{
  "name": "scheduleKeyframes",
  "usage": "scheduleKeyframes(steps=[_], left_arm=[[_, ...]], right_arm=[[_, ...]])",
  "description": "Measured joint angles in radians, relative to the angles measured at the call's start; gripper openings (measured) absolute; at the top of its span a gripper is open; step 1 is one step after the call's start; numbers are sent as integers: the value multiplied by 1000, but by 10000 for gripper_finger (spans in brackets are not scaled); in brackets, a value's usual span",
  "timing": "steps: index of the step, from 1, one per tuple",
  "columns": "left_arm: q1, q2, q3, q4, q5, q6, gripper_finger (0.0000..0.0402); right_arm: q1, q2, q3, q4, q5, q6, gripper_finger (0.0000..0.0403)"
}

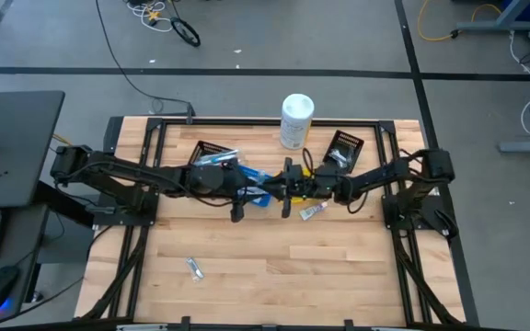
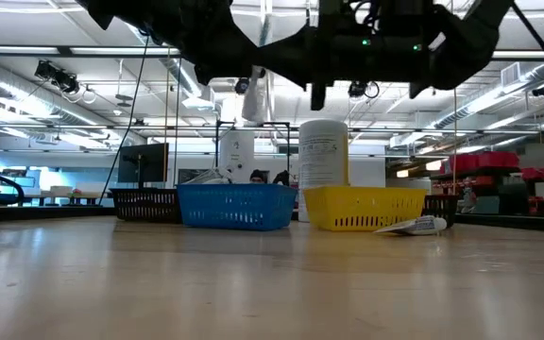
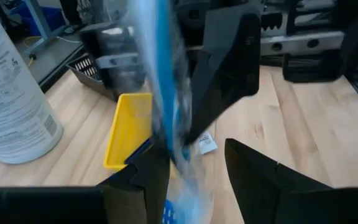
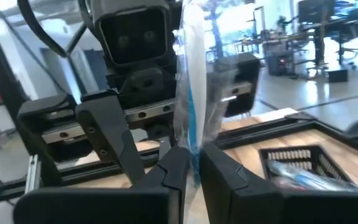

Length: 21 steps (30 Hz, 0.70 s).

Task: Pick & Place Travel size toiletries
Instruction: Put the blue toothbrush into the left black bin

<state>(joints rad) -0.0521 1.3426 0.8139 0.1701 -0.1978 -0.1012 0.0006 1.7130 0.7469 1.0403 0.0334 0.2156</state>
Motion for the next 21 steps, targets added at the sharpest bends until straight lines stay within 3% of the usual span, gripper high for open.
scheduleKeyframes(steps=[7, 11, 21], left_arm=[[1, 0, 0, -50, -3, -1, 162], [1, 0, 0, -84, -55, 2, 155], [1, 0, 0, -93, -120, 3, 44]], right_arm=[[6, 49, 49, -3, 23, -36, 39], [5, 51, 49, -3, 34, -22, 39], [6, 50, 49, -8, 72, -21, 40]])
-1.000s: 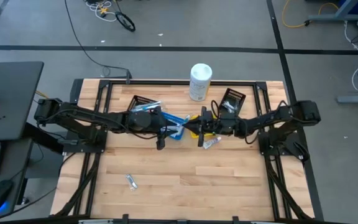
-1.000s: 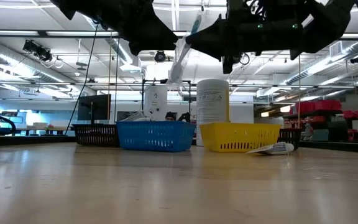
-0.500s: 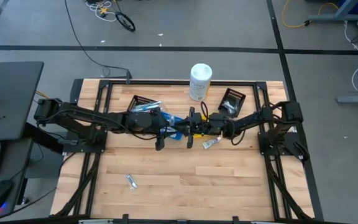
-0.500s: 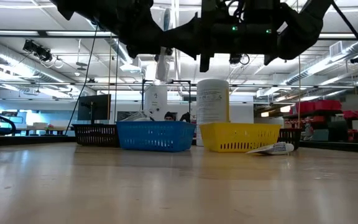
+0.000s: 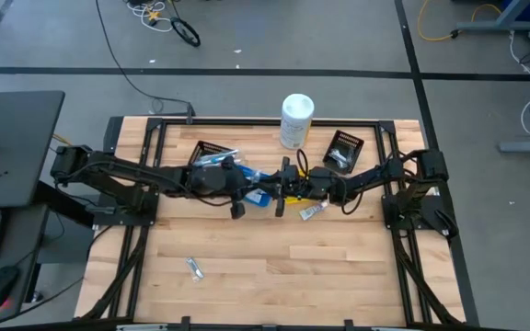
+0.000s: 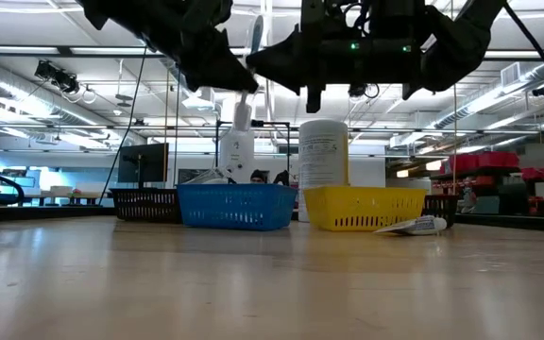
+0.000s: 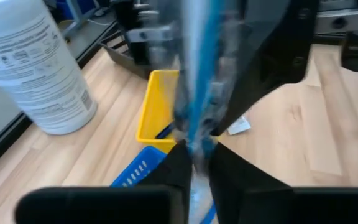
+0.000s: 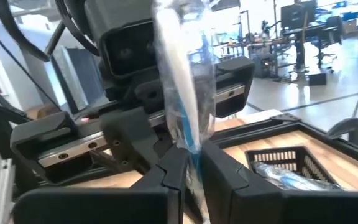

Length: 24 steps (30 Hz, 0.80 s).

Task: Pick & Place Travel size toiletries
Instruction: Put the blue toothbrush into the left black bin

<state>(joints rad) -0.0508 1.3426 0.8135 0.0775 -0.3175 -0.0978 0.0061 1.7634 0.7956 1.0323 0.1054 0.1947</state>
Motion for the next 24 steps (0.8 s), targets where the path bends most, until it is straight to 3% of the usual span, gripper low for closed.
scheduleKeyframes(steps=[5, 11, 18, 21, 24], left_arm=[[1, 0, 0, -3, -8, 1, 29], [0, 1, 0, -54, -42, 9, 49], [8, -2, 0, -215, -218, 11, 23], [45, -2, 0, -289, -300, 41, 23], [113, -2, 1, -389, -308, 107, 42]], right_arm=[[0, -2, 0, -3, 18, -20, 50], [-1, -2, 0, -66, 20, -13, 95], [-8, -2, -1, -272, 127, 69, 134], [-9, -2, -2, -350, 102, 149, 136], [-8, -2, -2, -403, 68, 190, 137]])
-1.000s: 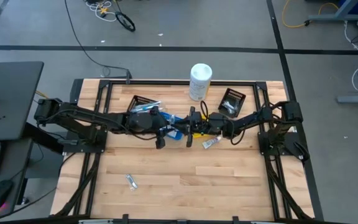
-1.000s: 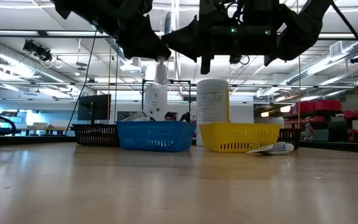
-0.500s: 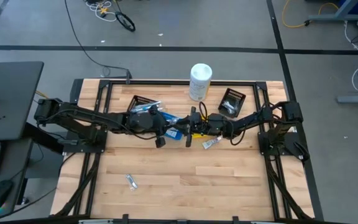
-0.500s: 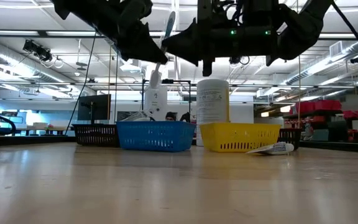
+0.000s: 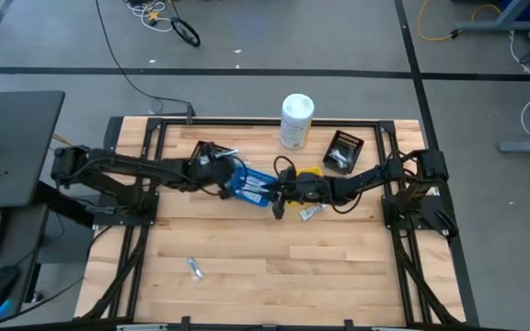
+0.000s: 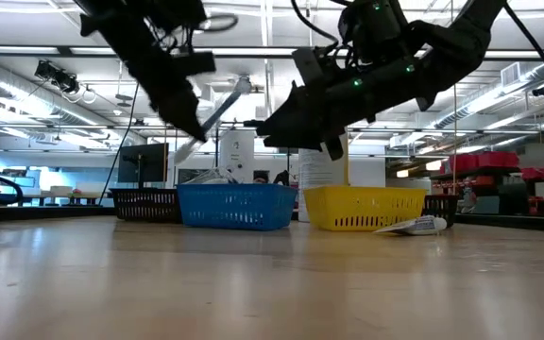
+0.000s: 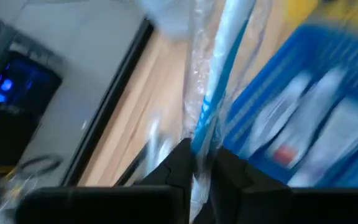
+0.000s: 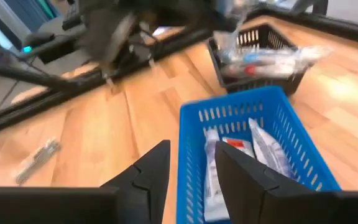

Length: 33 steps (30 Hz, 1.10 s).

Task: Pick & Place Travel size toiletries
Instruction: Put the blue toothbrush into the left black bin, then put the white toothpaste into the blue bin

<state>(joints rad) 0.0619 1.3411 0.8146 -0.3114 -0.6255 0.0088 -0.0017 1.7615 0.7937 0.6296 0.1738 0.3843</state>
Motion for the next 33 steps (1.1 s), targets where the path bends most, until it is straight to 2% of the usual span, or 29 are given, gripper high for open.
scheduleKeyframes(steps=[4, 8, 15, 24, 33], left_arm=[[113, 0, 0, -158, 37, 21, 59], [234, 2, 0, -261, 77, 79, 48], [388, 2, 0, -211, 287, 213, 32], [412, 3, 0, -177, 396, 283, 81], [412, 3, 0, -176, 300, 263, 141]], right_arm=[[2, 0, 0, -5, -1, -4, 137], [0, 0, 0, 2, 6, -6, 137], [0, 0, 0, 0, 13, -8, 137], [2, 0, 0, -5, 7, -8, 137], [3, 0, 0, -5, -29, -7, 137]])
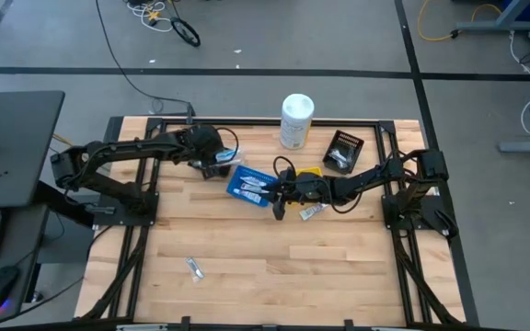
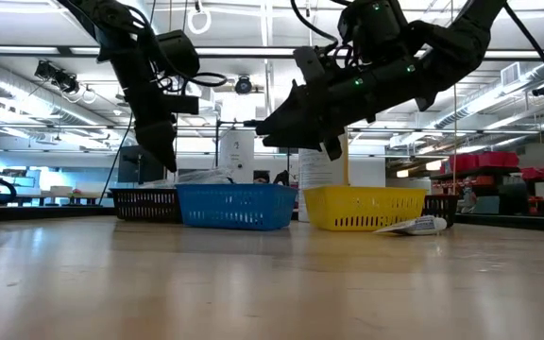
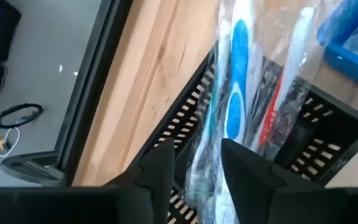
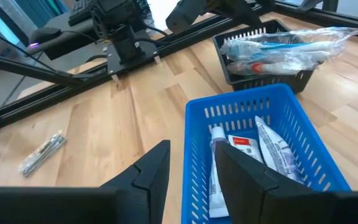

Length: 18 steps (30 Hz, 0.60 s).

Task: Pick & Place Travel size toiletries
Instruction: Put the white toothpaste into the blue bin

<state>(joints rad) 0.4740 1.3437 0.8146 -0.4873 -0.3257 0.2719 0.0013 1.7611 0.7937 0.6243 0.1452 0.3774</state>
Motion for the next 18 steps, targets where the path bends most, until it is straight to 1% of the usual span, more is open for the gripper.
scheduleKeyframes(steps=[4, 7, 10, 13, 16, 18], left_arm=[[-3, 0, 0, 20, 5, -36, 161], [-11, 0, 0, 41, 12, -86, 166], [-22, 0, 0, 43, 29, -133, 163], [-31, 0, 0, 50, 31, -137, 156], [-32, 0, 0, 108, 33, -160, 150], [-32, 0, 0, 137, 53, -181, 147]], right_arm=[[-1, 0, 0, 0, 1, -6, 137], [-8, 0, 0, 0, 1, -42, 137], [-8, 0, 0, 0, 2, -23, 136], [-2, 0, 0, 0, 3, -18, 135], [16, 0, 0, -12, 0, -94, 135], [30, 0, 0, -24, 1, -140, 135]])
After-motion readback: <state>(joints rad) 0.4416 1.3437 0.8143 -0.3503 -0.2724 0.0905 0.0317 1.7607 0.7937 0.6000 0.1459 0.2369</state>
